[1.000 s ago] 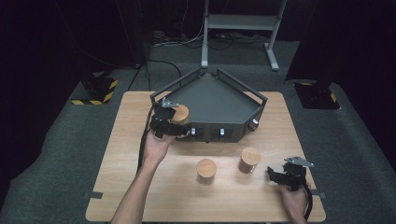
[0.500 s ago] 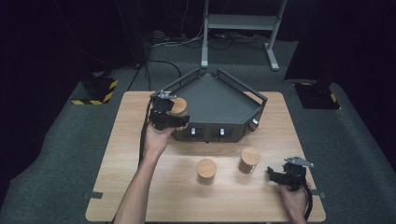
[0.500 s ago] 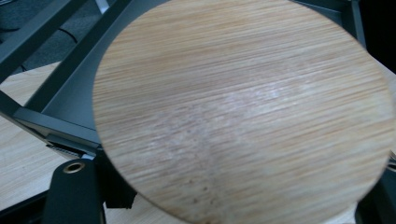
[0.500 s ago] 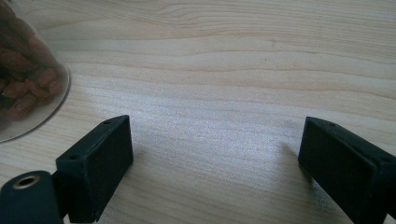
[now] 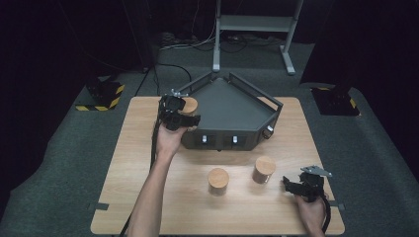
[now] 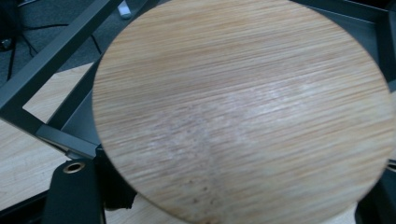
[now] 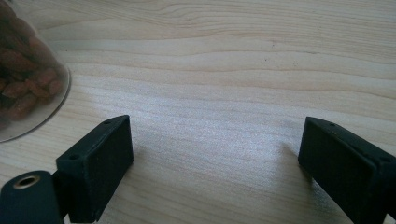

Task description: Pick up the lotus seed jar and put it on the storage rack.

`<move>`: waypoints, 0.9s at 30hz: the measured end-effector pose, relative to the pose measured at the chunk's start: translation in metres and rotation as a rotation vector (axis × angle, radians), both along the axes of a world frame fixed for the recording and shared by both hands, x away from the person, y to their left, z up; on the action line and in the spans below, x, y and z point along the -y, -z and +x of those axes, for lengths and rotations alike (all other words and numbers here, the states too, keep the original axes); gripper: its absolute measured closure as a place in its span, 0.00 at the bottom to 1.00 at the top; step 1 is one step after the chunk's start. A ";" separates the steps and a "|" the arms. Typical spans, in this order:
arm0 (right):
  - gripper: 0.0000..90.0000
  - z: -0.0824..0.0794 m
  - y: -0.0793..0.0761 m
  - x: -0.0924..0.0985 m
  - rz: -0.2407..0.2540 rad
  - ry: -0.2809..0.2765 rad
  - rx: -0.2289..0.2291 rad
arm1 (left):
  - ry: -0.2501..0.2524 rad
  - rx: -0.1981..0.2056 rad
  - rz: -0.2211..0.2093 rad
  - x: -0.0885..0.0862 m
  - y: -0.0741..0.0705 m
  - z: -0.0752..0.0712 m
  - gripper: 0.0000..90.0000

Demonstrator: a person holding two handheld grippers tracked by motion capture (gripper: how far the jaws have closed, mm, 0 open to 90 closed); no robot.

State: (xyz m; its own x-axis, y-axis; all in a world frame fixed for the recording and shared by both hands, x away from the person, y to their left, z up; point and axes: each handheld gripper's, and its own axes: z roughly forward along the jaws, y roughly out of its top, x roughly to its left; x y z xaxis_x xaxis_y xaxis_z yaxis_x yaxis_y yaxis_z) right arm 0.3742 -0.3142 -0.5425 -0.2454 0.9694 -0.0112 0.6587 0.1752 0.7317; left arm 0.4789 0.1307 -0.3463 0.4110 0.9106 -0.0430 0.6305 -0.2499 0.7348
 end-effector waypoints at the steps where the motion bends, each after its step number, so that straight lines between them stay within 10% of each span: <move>1: 0.11 0.000 0.000 0.000 0.000 0.000 0.000 | 0.000 0.000 0.000 0.000 0.000 0.000 0.28; 27: 0.11 0.000 0.000 0.000 0.000 -0.001 0.000 | -0.060 -0.025 0.055 0.013 0.019 0.037 0.28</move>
